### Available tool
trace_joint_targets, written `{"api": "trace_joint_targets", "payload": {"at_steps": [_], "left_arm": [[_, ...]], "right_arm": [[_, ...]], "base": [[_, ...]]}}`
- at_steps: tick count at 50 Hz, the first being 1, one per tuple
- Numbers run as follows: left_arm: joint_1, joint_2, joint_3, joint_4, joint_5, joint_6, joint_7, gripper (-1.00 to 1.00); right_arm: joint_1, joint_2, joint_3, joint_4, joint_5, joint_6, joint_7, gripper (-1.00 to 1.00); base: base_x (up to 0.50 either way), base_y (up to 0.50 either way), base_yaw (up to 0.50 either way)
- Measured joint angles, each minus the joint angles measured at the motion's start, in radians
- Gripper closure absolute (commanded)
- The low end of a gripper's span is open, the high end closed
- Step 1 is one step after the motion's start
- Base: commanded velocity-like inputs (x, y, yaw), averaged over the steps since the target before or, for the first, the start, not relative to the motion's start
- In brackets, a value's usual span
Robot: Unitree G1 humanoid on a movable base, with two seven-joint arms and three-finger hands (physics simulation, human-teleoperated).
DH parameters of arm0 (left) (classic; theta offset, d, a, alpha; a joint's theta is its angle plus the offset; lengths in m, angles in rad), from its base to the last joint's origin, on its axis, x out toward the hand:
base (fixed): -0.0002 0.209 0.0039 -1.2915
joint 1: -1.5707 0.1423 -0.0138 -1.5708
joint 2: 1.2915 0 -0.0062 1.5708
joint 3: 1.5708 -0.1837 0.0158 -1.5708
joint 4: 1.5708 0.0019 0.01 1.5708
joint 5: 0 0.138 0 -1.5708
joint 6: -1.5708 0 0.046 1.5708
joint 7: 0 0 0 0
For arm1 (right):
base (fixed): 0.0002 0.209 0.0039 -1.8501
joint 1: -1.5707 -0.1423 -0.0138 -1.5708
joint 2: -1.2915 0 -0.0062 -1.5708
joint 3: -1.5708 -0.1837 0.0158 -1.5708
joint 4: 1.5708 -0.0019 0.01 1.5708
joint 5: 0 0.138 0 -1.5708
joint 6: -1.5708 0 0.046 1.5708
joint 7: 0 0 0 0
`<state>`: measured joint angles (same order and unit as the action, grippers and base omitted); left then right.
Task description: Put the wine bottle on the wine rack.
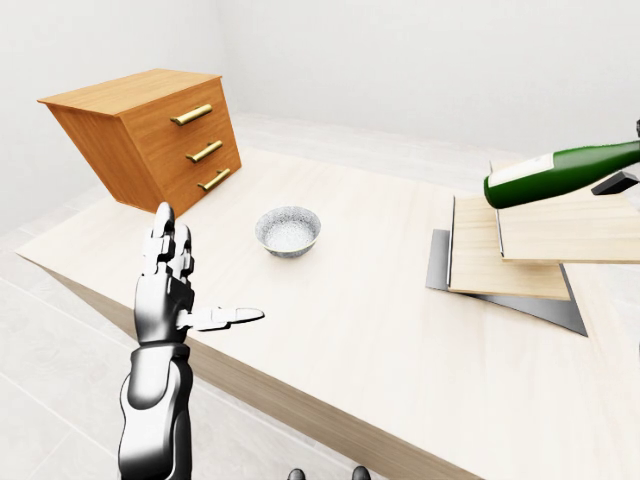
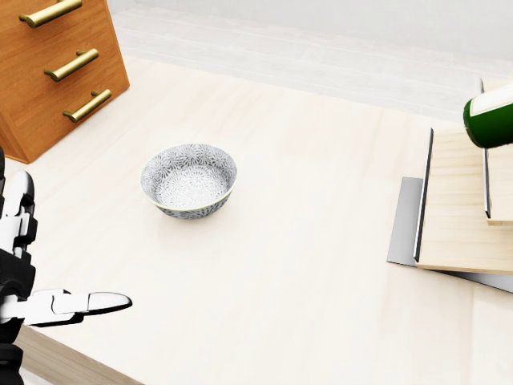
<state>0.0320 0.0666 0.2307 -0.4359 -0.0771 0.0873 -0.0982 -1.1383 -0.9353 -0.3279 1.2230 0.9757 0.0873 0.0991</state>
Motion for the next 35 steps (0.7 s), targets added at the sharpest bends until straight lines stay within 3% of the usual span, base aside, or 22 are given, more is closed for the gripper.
{"api": "trace_joint_targets", "payload": {"at_steps": [35], "left_arm": [[-0.002,0.000,-0.008,0.013,0.005,0.000,0.005,-1.00]], "right_arm": [[0.006,-0.009,-0.044,0.035,-0.079,0.000,-0.003,1.00]], "base": [[0.00,0.00,0.00]]}}
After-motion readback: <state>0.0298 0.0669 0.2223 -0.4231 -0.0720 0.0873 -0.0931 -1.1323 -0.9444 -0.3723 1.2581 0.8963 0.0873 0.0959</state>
